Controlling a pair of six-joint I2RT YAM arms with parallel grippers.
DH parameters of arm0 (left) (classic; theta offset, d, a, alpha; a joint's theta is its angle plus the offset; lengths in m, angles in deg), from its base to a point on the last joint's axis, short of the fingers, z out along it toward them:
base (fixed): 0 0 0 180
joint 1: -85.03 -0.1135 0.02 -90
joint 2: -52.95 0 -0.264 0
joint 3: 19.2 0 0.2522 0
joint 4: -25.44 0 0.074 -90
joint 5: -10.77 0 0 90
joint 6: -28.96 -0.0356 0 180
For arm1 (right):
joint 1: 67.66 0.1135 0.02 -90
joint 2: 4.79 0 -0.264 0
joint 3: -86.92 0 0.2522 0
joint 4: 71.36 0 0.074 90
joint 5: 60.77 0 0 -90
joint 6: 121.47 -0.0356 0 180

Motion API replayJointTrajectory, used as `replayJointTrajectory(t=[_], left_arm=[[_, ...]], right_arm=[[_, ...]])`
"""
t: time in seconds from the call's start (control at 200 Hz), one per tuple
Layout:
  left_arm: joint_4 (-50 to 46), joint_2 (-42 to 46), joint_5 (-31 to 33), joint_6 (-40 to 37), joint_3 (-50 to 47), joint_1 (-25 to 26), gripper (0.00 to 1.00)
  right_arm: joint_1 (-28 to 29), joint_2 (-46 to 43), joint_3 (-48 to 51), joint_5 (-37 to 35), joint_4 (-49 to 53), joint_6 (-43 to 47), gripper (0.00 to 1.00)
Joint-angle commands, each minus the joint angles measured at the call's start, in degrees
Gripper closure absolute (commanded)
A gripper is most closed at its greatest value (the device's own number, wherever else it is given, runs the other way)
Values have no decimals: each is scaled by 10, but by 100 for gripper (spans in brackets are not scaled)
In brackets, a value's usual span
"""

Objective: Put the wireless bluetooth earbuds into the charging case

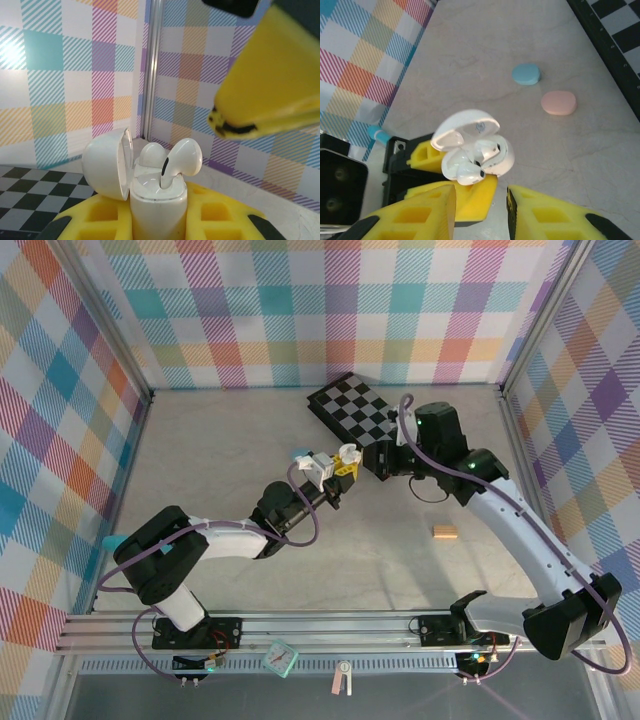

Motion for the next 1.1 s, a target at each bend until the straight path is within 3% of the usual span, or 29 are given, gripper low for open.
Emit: replayJointTrajectory(t=[0.0, 0.65, 1.095], left_arm=[[36, 23, -7, -5, -7, -1, 100], [51, 22, -10, 0, -3, -1, 100], [30, 16, -5, 4, 14, -2, 100]], right_arm=[[-8, 6, -22, -25, 9, 4, 66], [-11, 54, -38, 81, 18, 12, 74], [12, 60, -40, 97, 31, 27, 72]])
